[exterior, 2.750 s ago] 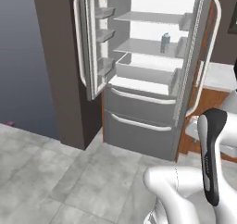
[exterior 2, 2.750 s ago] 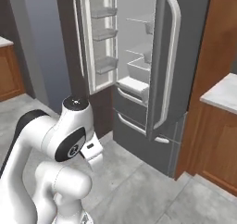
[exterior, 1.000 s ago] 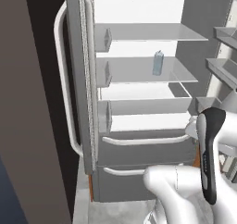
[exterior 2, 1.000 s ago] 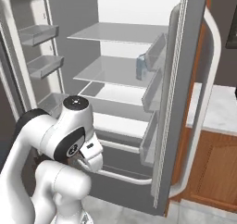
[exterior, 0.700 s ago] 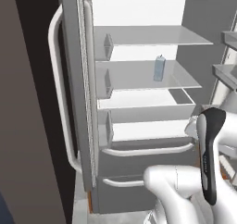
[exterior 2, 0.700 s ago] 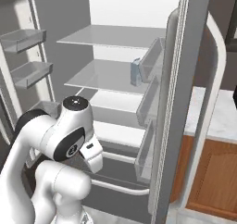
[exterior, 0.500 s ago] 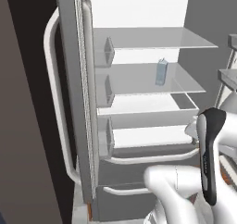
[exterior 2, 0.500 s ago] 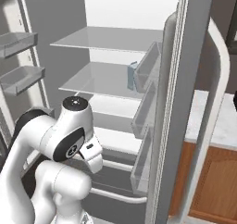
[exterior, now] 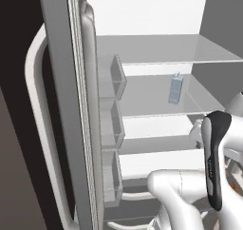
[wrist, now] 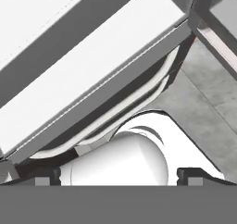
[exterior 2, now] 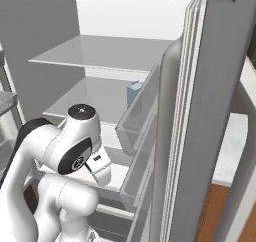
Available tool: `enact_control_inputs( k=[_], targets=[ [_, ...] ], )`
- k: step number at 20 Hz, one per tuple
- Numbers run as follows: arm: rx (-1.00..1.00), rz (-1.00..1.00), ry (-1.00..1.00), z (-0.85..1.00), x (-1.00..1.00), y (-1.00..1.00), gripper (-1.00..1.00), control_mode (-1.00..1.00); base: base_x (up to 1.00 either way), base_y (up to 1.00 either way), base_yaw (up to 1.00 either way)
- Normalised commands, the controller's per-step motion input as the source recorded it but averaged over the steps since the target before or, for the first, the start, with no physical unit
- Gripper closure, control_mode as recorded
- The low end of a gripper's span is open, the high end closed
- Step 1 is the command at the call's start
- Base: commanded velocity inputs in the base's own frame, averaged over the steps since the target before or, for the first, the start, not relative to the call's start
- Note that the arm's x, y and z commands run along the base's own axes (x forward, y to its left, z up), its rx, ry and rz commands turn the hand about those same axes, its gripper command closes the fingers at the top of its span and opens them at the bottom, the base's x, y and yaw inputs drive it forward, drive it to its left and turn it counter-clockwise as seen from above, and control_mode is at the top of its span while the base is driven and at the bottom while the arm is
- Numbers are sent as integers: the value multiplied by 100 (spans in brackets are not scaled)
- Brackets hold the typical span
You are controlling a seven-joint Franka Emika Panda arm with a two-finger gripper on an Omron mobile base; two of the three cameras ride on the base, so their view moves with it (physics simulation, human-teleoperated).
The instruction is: Take a sugar cube from the saucer and place it inside the coffee. Then, grab milk from the fridge and place it next to the coffee on the counter to sweeten the coffee.
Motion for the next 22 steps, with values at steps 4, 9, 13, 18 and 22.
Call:
enact_control_inputs(
  k=[4, 9, 13, 18, 22],
  targets=[
    [-18, 0, -29, -2, -14, 27, -100, -100, 7, 8, 0],
    [-32, 1, -71, 40, -24, 49, -100, -100, 0, 0, 0],
    [-36, 5, -63, 52, -3, 38, -100, -100, 0, 0, 0],
    [-26, 1, -35, 28, 24, 20, -100, -100, 0, 0, 0],
    [-11, 0, -15, -2, 27, 0, -100, -100, 0, 0, 0]
  ],
)
